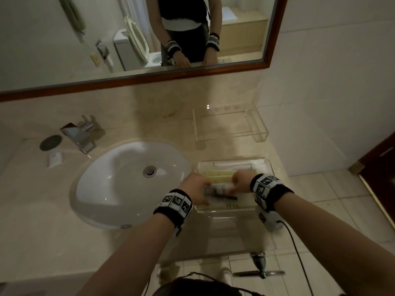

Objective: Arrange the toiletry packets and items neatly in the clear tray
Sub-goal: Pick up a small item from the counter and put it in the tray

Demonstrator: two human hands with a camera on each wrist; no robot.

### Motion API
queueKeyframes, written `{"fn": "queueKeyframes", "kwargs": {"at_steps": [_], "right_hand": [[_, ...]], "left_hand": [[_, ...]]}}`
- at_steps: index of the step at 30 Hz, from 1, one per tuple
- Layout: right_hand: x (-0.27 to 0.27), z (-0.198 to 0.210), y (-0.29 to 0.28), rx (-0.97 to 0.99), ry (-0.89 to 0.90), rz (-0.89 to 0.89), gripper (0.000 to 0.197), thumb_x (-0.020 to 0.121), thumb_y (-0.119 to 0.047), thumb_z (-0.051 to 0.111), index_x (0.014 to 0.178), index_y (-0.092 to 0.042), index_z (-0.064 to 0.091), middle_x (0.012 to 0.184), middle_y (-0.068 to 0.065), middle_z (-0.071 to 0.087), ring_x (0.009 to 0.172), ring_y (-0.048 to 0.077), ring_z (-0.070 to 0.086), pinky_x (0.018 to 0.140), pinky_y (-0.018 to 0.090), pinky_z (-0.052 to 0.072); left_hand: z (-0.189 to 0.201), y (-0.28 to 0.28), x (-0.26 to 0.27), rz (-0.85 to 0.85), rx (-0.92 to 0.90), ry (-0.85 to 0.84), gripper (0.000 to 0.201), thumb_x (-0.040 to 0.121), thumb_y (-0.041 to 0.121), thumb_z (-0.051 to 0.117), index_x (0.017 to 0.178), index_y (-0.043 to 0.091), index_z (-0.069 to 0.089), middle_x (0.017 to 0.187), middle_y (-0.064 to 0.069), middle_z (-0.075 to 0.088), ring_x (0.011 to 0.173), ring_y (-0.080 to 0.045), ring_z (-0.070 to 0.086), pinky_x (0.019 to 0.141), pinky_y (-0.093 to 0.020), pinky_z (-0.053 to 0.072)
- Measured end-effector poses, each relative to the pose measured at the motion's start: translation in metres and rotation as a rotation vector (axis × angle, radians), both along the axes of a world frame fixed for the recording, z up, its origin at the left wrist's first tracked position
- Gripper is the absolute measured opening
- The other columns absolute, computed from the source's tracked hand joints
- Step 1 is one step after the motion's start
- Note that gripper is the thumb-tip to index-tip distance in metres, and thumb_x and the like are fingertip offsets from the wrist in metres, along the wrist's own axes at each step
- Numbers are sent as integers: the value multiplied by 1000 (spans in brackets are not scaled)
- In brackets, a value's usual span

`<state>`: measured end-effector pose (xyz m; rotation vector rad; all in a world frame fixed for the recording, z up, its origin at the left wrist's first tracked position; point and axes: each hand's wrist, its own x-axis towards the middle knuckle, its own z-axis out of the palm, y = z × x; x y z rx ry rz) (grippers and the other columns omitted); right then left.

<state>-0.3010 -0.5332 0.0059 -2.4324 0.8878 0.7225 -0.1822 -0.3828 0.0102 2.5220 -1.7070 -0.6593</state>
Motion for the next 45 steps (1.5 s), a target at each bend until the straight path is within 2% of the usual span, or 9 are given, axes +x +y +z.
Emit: {"fn": "queueKeyframes", "kwargs": {"at_steps": [4, 9, 14, 19, 25, 32, 36, 41, 45], "right_hand": [[3, 1, -1, -30, -14, -21, 49, 76, -47, 72, 107, -10, 67, 109, 7, 67, 97, 23, 61, 81, 29, 47], [5, 6, -5, -36, -25, -62, 49, 71, -45, 79, 102, -8, 70, 95, 6, 67, 88, 24, 62, 73, 28, 45], [0, 5, -6, -63, -1, -71, 45, 75, -41, 77, 107, -10, 71, 109, 8, 70, 101, 25, 65, 88, 31, 51], [-2, 4, -2, -118, -24, -65, 39, 76, -34, 77, 105, -10, 70, 108, 11, 70, 99, 26, 66, 87, 31, 52], [-2, 10, 2, -194, -45, -65, 43, 74, -36, 78, 103, -8, 66, 106, 10, 68, 100, 26, 64, 84, 32, 51], [7, 16, 14, -45, -7, -60, 35, 75, -35, 78, 96, -8, 72, 81, 4, 67, 75, 19, 64, 69, 29, 55], [4, 6, 19, -23, -20, -101, 33, 77, -30, 76, 100, -7, 72, 92, 8, 72, 83, 23, 68, 82, 33, 58], [5, 7, 20, -14, -14, -107, 36, 75, -31, 78, 100, -6, 71, 98, 13, 74, 77, 21, 64, 83, 35, 58], [3, 12, 19, -4, -37, -126, 42, 72, -34, 81, 102, -6, 68, 90, 8, 68, 89, 25, 69, 84, 35, 58]], "left_hand": [[1, 1, 2, 38, 24, 14, 66, 68, 45, 79, 126, 20, 60, 120, -4, 62, 114, -22, 49, 100, -33, 42], [0, 3, 6, 100, -9, 72, 68, 64, 42, 83, 125, 23, 59, 119, -4, 59, 114, -21, 49, 98, -31, 42], [0, 5, 2, 19, 40, -6, 69, 66, 46, 80, 127, 22, 59, 124, -1, 52, 118, -21, 44, 104, -35, 40], [1, 4, 1, 14, 72, -12, 64, 69, 51, 76, 123, 20, 64, 120, -3, 54, 112, -22, 49, 99, -36, 45], [2, 4, 1, 108, -33, 42, 59, 70, 49, 76, 123, 25, 63, 125, -1, 56, 116, -21, 48, 103, -35, 41], [-3, 3, -1, 163, -32, 74, 50, 72, 40, 78, 117, 20, 67, 118, -4, 61, 112, -21, 50, 98, -31, 41], [-4, 2, -2, 202, -58, 79, 44, 72, 38, 79, 111, 19, 72, 117, -5, 62, 111, -22, 53, 97, -30, 42], [-7, 0, -3, 228, -72, 101, 43, 72, 38, 79, 110, 17, 73, 116, -7, 62, 110, -23, 53, 96, -29, 42], [0, -1, -1, 239, -47, 142, 41, 73, 39, 77, 107, 18, 74, 112, -6, 64, 103, -22, 58, 90, -29, 46]]}}
